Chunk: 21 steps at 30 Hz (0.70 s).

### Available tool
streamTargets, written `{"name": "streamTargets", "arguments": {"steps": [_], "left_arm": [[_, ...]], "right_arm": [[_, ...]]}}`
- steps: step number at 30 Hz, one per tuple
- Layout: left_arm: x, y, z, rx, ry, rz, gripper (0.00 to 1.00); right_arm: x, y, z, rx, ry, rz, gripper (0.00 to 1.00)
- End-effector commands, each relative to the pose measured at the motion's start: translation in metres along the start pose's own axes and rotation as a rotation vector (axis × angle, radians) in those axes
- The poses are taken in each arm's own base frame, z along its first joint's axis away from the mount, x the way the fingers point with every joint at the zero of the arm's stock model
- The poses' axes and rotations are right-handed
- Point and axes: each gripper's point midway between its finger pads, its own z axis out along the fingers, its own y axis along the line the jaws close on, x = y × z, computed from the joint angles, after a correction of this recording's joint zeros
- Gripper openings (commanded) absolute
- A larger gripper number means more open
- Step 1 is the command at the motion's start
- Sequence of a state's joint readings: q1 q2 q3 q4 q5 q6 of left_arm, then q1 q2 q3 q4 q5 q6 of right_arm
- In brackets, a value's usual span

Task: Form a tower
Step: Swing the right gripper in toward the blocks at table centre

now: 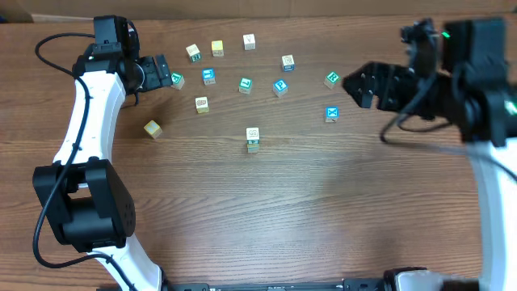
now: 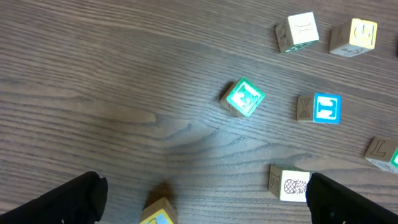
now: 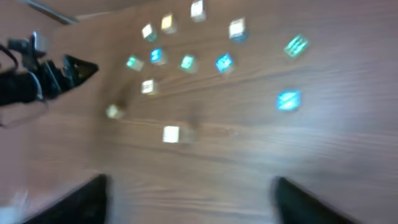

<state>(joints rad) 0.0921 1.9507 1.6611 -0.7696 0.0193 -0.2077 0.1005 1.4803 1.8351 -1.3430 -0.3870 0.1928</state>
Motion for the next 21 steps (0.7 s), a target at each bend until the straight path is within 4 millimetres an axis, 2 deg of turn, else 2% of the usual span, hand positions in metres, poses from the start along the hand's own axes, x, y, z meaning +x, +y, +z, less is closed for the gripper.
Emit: {"name": "streamTargets", "arguments": {"steps": [1, 3, 6, 9, 13, 21], "left_arm": [[-0.006, -0.003, -0.012, 0.007, -0.029, -0.006, 1.00], [-0.006, -0.003, -0.012, 0.007, -0.029, -0.006, 1.00], [-0.006, -0.003, -0.012, 0.007, -0.029, -0.006, 1.00], [-0.006, -0.003, -0.012, 0.007, -0.029, -0.006, 1.00], [-0.006, -0.003, -0.012, 0.007, -0.029, -0.006, 1.00], [-0.006, -0.003, -0.012, 0.007, -0.029, -0.006, 1.00]], "right_arm": [[0.004, 0.013, 0.017, -0.090, 0.089, 0.113, 0.55], [0.008, 0.003, 0.026, -0.044, 0.125, 0.185, 0.39], [0.018, -0.007, 0.033, 0.020, 0.169, 0.242, 0.25], [0.029, 0.000, 0.036, 0.025, 0.213, 0.252, 0.16], [0.045, 0.020, 0.041, 0.012, 0.268, 0.239, 0.04], [0.070, 0.086, 0.047, -0.162, 0.352, 0.127, 0.04]]}}
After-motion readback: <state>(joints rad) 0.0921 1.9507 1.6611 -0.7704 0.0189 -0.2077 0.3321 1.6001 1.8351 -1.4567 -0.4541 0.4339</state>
